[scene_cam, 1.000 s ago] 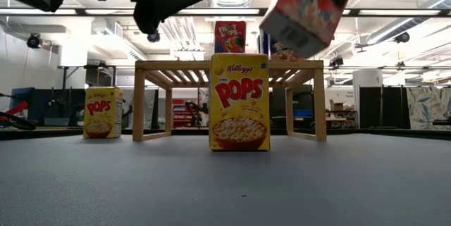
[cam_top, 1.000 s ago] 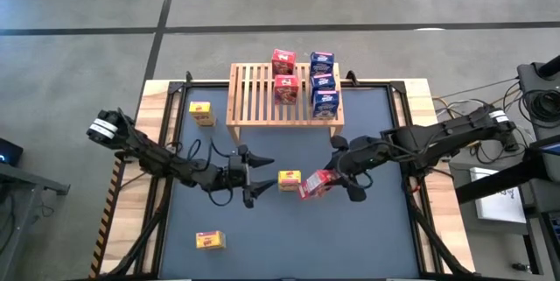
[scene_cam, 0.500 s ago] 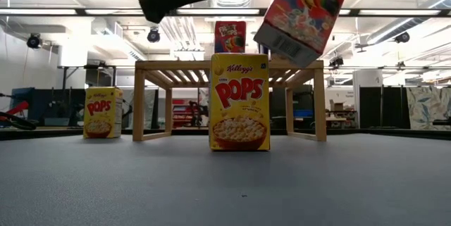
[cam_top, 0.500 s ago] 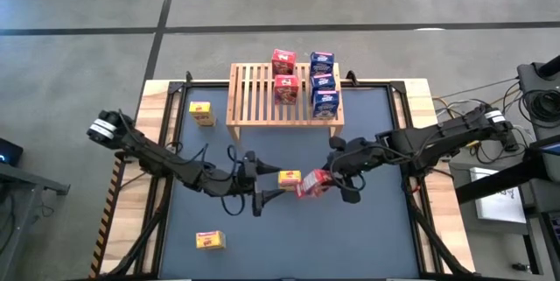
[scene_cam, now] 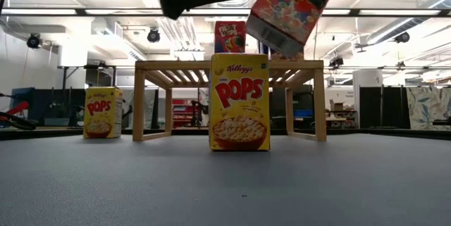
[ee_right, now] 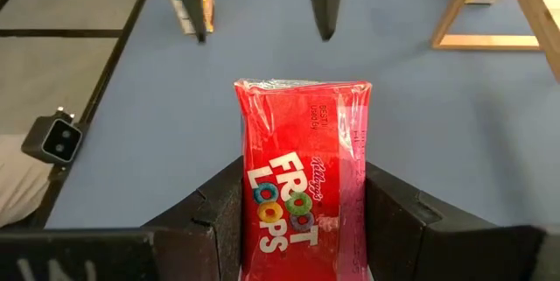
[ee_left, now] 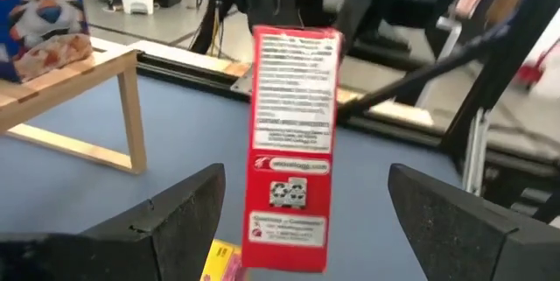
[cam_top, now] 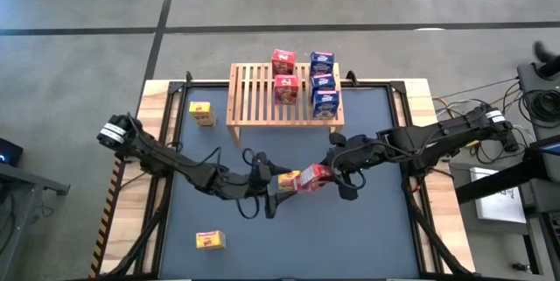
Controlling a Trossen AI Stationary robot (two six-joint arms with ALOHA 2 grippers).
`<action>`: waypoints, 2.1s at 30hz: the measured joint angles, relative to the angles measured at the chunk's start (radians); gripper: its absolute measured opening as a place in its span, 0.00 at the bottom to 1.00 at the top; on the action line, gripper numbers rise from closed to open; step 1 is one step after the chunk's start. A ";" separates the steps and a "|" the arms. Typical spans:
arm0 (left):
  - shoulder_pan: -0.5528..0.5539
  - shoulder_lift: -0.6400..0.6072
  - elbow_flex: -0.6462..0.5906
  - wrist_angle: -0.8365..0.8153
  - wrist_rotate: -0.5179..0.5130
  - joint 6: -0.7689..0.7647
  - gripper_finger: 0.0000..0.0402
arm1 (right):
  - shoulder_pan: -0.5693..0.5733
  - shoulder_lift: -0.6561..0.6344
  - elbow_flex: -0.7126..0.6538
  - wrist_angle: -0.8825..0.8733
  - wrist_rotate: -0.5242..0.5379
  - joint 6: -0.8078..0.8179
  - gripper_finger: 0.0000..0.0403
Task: Stack cereal on shelf
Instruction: Put the red cereal box on the shelf aligned with the other red cereal box
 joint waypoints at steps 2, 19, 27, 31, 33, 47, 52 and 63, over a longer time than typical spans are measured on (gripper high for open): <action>0.001 0.017 0.051 -0.072 -0.001 0.017 0.76 | 0.001 0.000 0.002 0.000 -0.001 0.001 0.41; 0.046 0.149 0.402 -0.584 0.024 -0.050 0.76 | 0.020 0.000 0.006 0.000 0.024 0.019 0.41; 0.101 0.141 0.321 -0.459 0.179 -0.054 0.75 | 0.032 0.000 0.006 0.001 0.024 0.011 0.41; 0.119 0.140 0.288 -0.412 0.244 -0.053 0.69 | 0.033 0.000 0.006 0.001 0.024 0.006 0.41; 0.124 0.140 0.283 -0.398 0.268 -0.053 0.63 | 0.033 0.000 0.006 0.001 0.024 0.006 0.41; 0.126 0.138 0.285 -0.395 0.291 -0.031 0.35 | 0.037 0.000 0.006 0.000 0.016 -0.027 0.41; 0.126 0.138 0.286 -0.394 0.290 -0.022 0.37 | 0.042 -0.005 0.006 -0.001 0.015 -0.046 0.49; 0.148 0.101 0.284 -0.405 0.288 0.032 0.38 | 0.046 -0.163 0.006 0.000 0.023 -0.053 0.71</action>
